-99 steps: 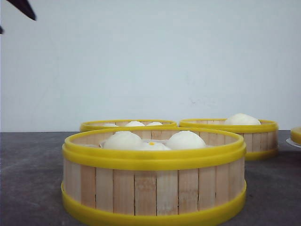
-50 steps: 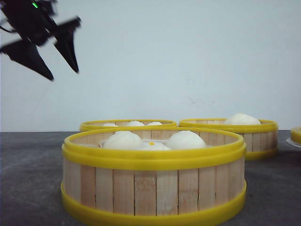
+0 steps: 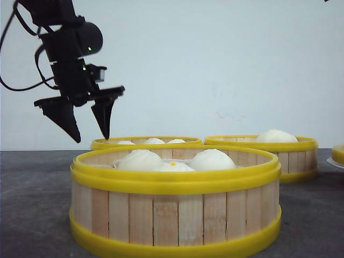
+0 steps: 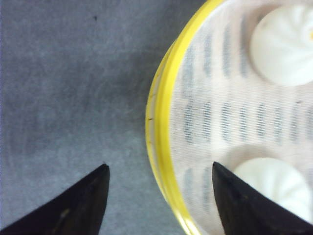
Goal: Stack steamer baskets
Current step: 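Move left gripper to the rim of the farther steamer basket and grasp, then lift the grasped steamer basket with the left gripper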
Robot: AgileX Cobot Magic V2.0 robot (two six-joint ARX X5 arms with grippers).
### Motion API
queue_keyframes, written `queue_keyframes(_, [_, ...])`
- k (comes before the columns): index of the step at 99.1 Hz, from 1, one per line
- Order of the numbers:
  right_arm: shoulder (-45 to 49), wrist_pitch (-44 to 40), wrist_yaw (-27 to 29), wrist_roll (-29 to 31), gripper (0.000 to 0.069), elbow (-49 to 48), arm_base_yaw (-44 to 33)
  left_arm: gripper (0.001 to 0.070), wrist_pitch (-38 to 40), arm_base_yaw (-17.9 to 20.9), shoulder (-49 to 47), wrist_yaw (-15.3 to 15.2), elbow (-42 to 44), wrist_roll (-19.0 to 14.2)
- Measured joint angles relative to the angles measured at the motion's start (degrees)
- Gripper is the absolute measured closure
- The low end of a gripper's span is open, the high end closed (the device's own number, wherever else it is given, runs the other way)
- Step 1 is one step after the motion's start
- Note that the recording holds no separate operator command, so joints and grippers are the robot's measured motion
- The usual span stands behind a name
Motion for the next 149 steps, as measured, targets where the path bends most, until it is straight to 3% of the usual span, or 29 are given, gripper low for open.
queue_keyframes(30, [0.0, -1.1, 0.0, -0.1, 0.0228, 0.0, 0.0, 0.0323, 1.2, 0.1, 2.5, -0.5, 0.0, 0.0])
queue_keyframes(44, [0.0, -1.6, 0.0, -0.2, 0.0229, 0.0, 0.0, 0.0436, 1.5, 0.1, 2.5, -0.5, 0.1, 0.0])
queue_keyframes(60, [0.0, -1.6, 0.0, -0.2, 0.0229, 0.0, 0.0, 0.0486, 1.5, 0.1, 2.6, -0.7, 0.1, 0.0])
queue_keyframes(76, [0.0, -1.6, 0.0, -0.2, 0.0229, 0.0, 0.0, 0.0597, 1.4, -0.2, 2.6, -0.6, 0.1, 0.0])
queue_keyframes(100, [0.0, -1.6, 0.0, -0.2, 0.0229, 0.0, 0.0, 0.0613, 0.8, -0.2, 3.2, -0.6, 0.7, 0.0])
queue_keyframes(113, [0.0, -1.6, 0.0, -0.2, 0.0229, 0.0, 0.0, 0.0670, 0.0, -0.2, 3.6, -0.9, 1.0, -0.7])
queue_keyframes(149, [0.0, -1.6, 0.0, -0.3, 0.0229, 0.0, 0.0, 0.0679, -1.4, 0.1, 4.1, -1.9, 2.4, -1.2])
